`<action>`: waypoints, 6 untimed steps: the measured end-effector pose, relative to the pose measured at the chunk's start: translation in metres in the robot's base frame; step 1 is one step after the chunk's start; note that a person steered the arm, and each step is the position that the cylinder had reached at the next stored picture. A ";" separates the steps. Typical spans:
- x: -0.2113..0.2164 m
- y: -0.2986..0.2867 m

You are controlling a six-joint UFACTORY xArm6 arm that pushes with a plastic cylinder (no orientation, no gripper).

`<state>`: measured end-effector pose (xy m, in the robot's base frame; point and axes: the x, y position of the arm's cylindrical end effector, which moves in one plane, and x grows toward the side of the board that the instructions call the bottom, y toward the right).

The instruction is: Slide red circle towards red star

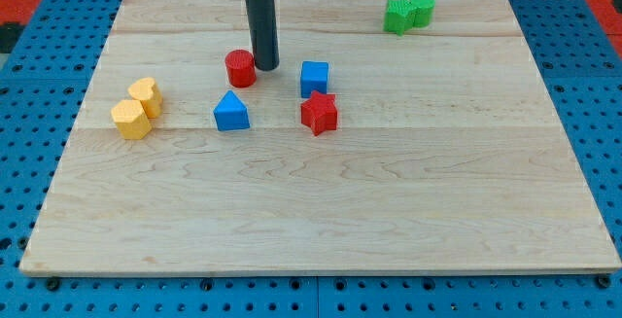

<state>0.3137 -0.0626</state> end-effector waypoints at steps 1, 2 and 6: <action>-0.034 -0.044; 0.023 -0.039; 0.137 -0.005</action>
